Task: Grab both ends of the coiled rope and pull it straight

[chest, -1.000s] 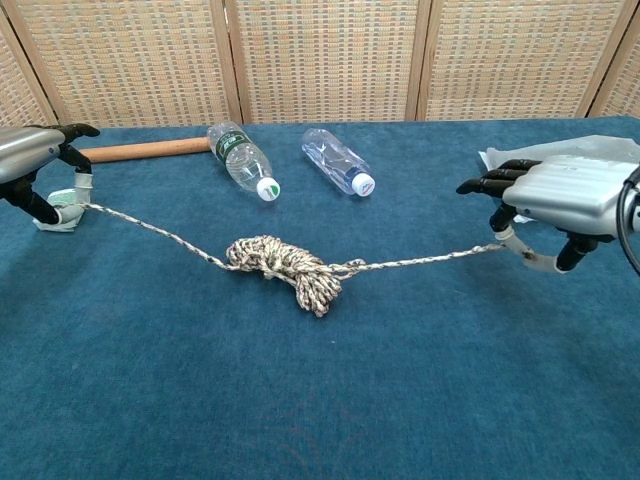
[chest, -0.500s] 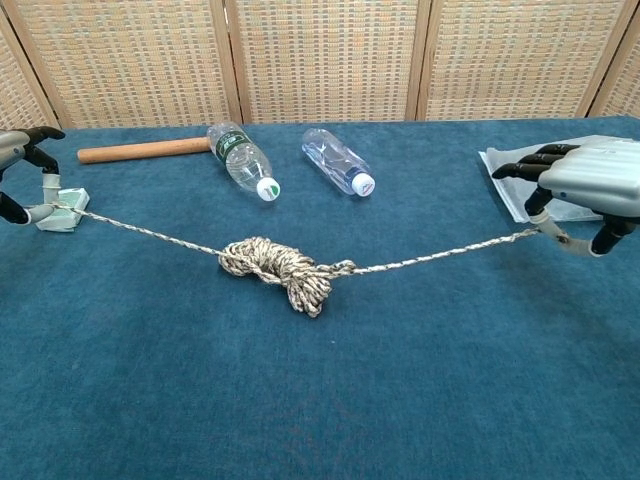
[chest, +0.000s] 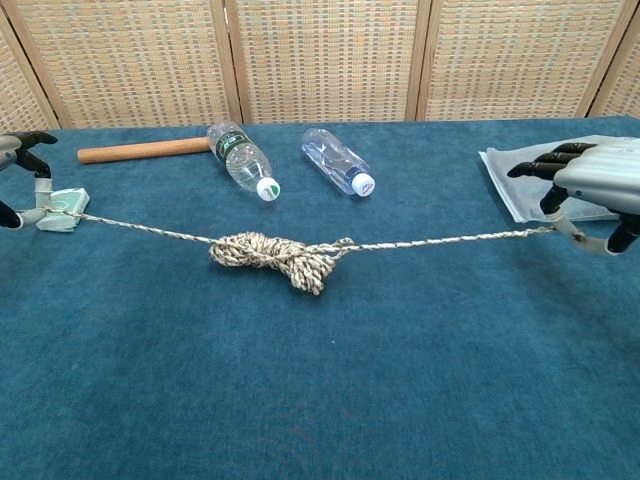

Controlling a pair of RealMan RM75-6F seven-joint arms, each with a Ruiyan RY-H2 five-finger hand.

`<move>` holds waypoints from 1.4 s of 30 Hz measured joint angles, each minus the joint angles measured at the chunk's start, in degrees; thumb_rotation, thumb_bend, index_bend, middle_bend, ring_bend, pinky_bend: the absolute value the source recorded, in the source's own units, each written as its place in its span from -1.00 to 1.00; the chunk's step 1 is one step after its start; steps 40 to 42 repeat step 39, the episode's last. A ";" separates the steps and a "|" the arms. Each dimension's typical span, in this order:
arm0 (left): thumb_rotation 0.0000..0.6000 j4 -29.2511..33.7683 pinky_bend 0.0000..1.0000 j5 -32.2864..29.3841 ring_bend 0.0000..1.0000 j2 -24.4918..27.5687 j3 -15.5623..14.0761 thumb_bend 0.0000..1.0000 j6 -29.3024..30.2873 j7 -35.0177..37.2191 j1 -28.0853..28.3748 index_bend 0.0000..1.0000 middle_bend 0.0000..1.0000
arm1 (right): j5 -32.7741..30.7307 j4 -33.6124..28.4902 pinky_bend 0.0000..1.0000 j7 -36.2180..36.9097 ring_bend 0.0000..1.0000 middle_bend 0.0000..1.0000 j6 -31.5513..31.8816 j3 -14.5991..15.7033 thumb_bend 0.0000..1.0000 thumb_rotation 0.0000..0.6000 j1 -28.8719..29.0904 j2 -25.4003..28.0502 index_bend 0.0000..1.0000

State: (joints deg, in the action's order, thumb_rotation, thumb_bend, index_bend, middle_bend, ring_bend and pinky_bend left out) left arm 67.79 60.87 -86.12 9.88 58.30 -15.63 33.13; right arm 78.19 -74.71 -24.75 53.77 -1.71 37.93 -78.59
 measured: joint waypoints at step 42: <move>1.00 22.68 -1.00 23.01 -1.00 19.86 -12.18 -0.93 34.61 20.21 -29.04 -1.00 -1.00 | 12.33 -14.95 -1.00 16.35 -1.00 -1.00 40.92 4.75 -1.00 1.00 -29.58 6.43 -1.00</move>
